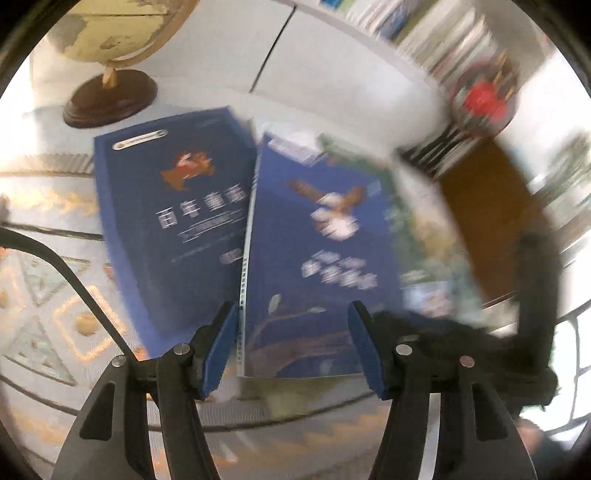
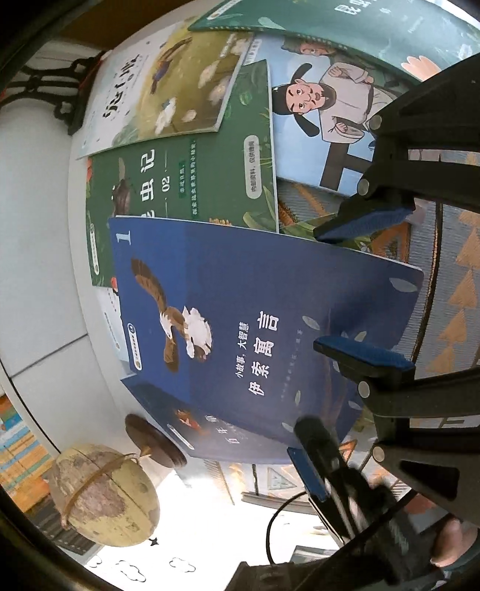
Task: Organize books
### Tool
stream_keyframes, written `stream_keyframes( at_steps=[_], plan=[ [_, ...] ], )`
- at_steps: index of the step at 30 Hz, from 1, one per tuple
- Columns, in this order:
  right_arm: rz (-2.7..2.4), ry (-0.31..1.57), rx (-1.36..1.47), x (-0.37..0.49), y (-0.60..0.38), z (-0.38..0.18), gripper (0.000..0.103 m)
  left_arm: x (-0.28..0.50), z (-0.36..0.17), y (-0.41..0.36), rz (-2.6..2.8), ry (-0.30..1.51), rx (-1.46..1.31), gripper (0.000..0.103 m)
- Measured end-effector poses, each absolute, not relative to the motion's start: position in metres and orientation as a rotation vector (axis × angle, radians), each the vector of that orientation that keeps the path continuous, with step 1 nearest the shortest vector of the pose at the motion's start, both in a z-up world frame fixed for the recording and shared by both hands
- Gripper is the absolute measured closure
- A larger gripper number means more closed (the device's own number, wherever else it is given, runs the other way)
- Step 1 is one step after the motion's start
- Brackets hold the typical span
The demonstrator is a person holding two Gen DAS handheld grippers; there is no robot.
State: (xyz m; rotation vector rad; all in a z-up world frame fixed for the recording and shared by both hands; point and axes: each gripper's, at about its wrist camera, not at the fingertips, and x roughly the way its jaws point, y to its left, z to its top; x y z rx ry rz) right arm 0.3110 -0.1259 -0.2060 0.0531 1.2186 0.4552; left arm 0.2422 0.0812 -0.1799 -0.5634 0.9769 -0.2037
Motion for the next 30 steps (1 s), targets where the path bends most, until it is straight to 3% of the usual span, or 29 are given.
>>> stream_keyframes(
  at_steps=[6, 10, 13, 15, 19, 22, 25, 28, 30],
  plan=[
    [0.530, 1.233, 0.244, 0.318, -0.145, -0.210, 0.046, 0.243, -0.183, 0.096, -0.301, 0.890, -0.855, 0.048],
    [0.573, 1.251, 0.308, 0.316, -0.147, -0.212, 0.047, 0.253, -0.202, 0.084, -0.225, 0.952, -0.833, 0.079],
    [0.566, 1.255, 0.306, 0.315, -0.144, -0.210, 0.047, 0.258, -0.204, 0.084, -0.207, 0.937, -0.865, 0.094],
    [0.573, 1.280, 0.348, 0.317, -0.147, -0.212, 0.047, 0.262, -0.201, 0.094, -0.266, 0.913, -0.981, 0.094],
    [0.617, 1.331, 0.593, 0.325, -0.164, -0.223, 0.032, 0.267, -0.199, 0.103, -0.367, 0.885, -1.150, 0.094],
    [0.644, 1.328, 0.775, 0.330, -0.174, -0.233, 0.032, 0.269, -0.205, 0.104, -0.375, 0.904, -1.193, 0.094],
    [0.656, 1.299, 0.827, 0.331, -0.176, -0.234, 0.054, 0.264, -0.211, 0.100, -0.306, 0.958, -1.115, 0.094],
    [0.622, 1.251, 0.679, 0.326, -0.171, -0.220, 0.075, 0.260, -0.209, 0.095, -0.229, 1.004, -0.985, 0.092],
    [0.617, 1.220, 0.544, 0.320, -0.161, -0.206, 0.078, 0.256, -0.201, 0.086, -0.196, 1.025, -0.860, 0.092]
  ],
)
